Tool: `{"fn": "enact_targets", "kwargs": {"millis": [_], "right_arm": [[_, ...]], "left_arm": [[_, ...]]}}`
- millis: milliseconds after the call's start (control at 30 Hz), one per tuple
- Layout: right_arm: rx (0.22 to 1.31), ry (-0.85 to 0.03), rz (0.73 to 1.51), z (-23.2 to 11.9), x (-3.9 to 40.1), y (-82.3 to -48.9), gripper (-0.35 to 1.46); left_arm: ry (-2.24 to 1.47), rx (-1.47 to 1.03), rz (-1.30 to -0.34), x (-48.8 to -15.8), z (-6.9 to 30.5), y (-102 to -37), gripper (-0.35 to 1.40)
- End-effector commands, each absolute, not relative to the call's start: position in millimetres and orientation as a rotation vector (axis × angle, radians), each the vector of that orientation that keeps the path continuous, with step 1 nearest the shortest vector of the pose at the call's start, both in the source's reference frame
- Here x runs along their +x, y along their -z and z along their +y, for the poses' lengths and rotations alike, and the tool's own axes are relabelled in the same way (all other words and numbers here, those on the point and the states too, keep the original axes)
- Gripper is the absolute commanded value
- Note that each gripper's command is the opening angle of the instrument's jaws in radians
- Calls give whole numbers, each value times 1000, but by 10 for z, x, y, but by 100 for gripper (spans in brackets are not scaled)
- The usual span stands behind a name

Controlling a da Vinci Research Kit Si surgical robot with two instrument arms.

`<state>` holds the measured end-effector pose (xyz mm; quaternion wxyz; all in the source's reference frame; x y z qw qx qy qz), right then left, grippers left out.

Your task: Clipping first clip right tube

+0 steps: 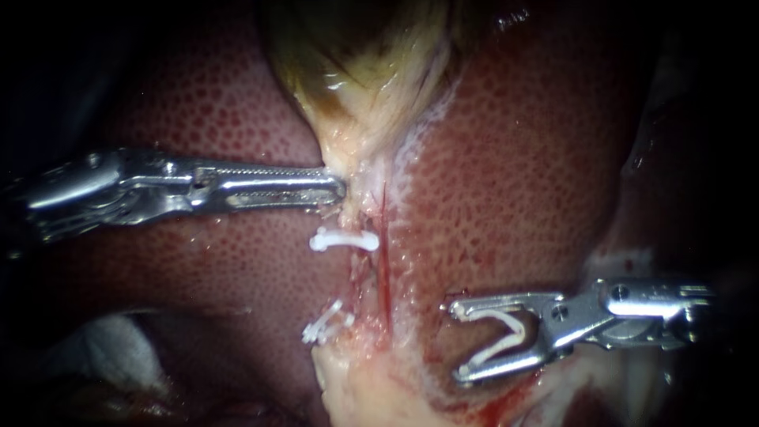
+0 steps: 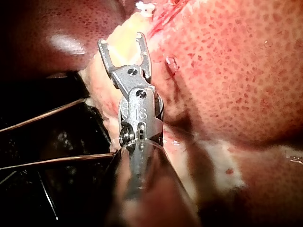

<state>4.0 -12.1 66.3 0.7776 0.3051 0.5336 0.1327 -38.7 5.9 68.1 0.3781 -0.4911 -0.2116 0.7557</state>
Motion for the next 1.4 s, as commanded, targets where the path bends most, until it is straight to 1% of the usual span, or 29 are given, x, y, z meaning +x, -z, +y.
{"fn": "enact_targets", "kwargs": {"millis": [33, 167, 267, 367, 500, 633, 733, 833, 1100, 1267, 1400], "right_arm": [[660, -287, 1154, -122, 40, -663, 50], [660, -287, 1154, -122, 41, -663, 50], [659, -287, 1154, -122, 41, -663, 50], [659, -287, 1154, -122, 41, -663, 50], [659, -287, 1154, -122, 42, -664, 50], [659, -287, 1154, -122, 42, -664, 50], [659, -287, 1154, -122, 42, -664, 50], [659, -287, 1154, -122, 42, -664, 50], [658, -288, 1154, -122, 45, -664, 50], [644, -302, 1151, -118, 56, -668, 50], [629, -309, 1149, -112, 70, -680, 50]], "left_arm": [[-1932, -1256, -541, -387, 59, -681, -35], [-1931, -1255, -541, -382, 62, -678, -35], [-1926, -1248, -528, -370, 67, -670, -35], [-1921, -1236, -515, -352, 76, -659, -35], [-1868, -1249, -484, -322, 97, -635, -35], [-1848, -1279, -436, -297, 118, -613, -35], [-1830, -1300, -416, -283, 128, -601, -35], [-1823, -1313, -403, -278, 131, -593, -35], [-1824, -1316, -395, -278, 129, -592, -35], [-1824, -1315, -393, -279, 128, -592, -35], [-1824, -1315, -392, -279, 127, -592, -35]]}}
